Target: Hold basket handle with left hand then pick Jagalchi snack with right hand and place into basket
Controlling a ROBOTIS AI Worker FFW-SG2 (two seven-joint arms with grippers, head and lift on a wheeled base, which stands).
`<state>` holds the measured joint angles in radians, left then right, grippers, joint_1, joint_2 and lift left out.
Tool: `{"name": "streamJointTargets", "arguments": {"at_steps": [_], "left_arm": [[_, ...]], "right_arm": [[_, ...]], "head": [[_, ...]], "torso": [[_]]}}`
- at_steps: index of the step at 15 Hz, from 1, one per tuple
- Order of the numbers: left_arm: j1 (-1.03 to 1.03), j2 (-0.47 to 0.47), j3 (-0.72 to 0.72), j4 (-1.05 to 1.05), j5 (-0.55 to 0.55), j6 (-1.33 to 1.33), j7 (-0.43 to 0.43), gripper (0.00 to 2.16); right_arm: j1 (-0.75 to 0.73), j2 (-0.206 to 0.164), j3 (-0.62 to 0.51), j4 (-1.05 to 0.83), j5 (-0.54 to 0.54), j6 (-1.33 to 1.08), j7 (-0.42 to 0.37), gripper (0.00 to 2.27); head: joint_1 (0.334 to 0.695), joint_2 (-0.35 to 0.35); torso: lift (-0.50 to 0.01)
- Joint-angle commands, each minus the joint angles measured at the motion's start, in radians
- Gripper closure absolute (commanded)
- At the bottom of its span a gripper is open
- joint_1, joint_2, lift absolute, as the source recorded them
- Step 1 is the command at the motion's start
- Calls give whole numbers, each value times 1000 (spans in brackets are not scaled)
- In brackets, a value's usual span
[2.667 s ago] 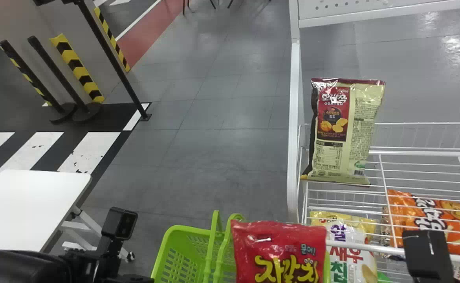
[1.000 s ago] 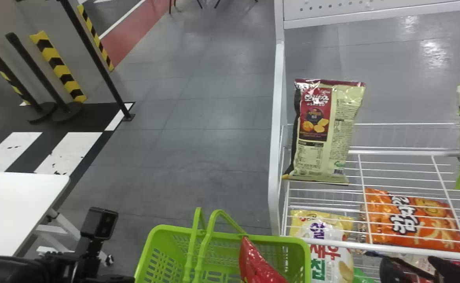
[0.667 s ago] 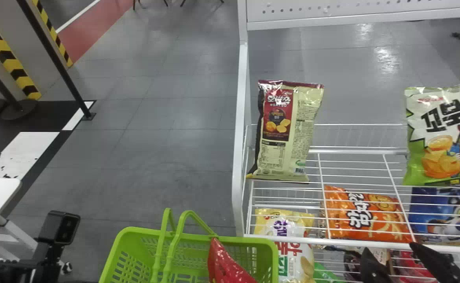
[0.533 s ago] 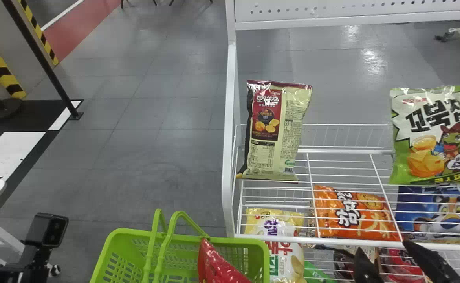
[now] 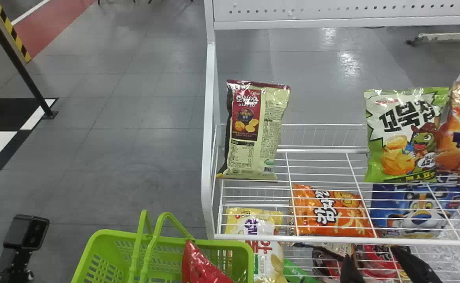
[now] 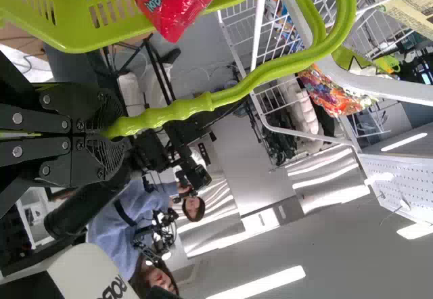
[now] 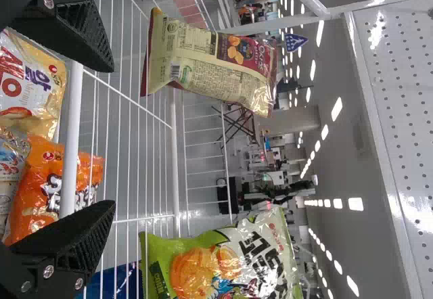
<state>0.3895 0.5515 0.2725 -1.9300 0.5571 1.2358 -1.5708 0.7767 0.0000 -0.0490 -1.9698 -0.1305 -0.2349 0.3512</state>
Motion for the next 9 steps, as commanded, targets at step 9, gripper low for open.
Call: {"name": "streamJointTargets", "arguments": {"at_steps": [9], "left_arm": [[-3,-1,-3,-1,-3,0,-10,2148]], "right_arm": [[-1,1,0,9,-9,-30,0,120]], "head": [[695,54]], "torso": [[-9]]}}
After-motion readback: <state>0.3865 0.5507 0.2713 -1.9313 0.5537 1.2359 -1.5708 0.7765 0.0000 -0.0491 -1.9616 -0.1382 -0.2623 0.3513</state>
